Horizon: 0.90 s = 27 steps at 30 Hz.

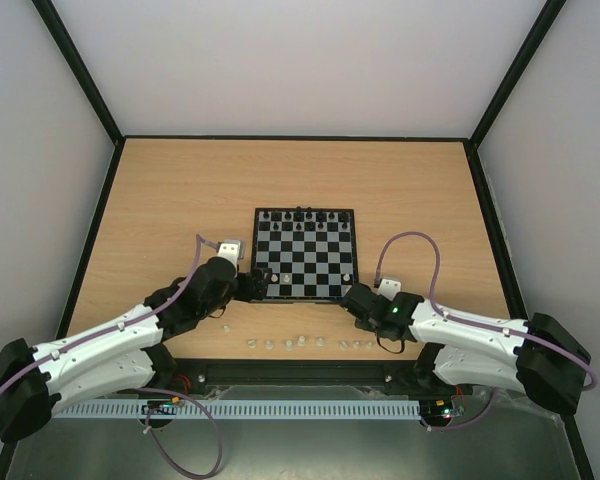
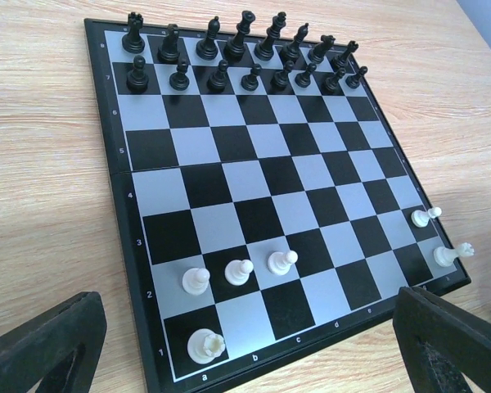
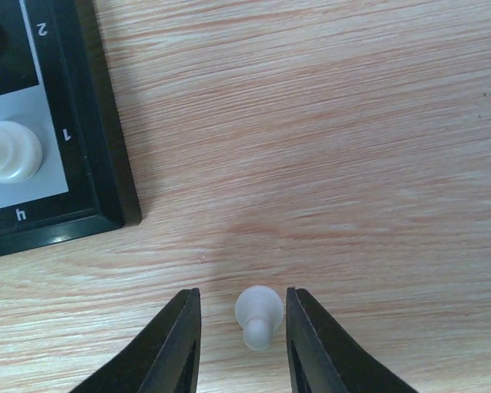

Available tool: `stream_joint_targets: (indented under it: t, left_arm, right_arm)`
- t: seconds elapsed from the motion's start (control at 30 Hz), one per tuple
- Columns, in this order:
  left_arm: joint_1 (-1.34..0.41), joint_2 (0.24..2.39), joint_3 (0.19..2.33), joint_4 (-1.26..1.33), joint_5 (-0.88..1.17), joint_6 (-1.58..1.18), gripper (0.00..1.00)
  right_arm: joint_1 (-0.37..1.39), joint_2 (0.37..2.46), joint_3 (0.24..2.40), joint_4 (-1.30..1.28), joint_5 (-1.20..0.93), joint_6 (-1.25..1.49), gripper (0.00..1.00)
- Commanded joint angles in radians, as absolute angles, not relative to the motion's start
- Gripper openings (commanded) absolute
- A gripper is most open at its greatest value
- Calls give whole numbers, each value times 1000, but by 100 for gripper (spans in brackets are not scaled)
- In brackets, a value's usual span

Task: Set up the chess pieces on the board
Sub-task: Pick up the chess piece at the center of the board.

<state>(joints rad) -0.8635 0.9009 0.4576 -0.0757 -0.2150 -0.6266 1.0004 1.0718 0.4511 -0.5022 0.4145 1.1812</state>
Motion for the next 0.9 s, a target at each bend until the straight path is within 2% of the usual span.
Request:
stream_joint_targets:
  t: [0.0,0.17,0.43,0.63,0.87]
  left_arm:
    - [-859,888,445,-63,-206,-614,99]
    - [-859,882,442,-65,-204,-615,99]
    - [-859,863,438,-69,-201,-615,99]
    - [-859,866,439,-69,-202,-614,99]
    - [-859,865,438,-72,-212,-616,99]
  right_arm:
    - [1006,1052,442,-555,465,1202,26]
    - [1006,1045,440,-558,466,1195,14]
    - [1006,1044,421,-547,459,1190,14]
    - [1007,1037,416,-540,451,1182,2]
    - [1007,996,501,-611,473,1138,1]
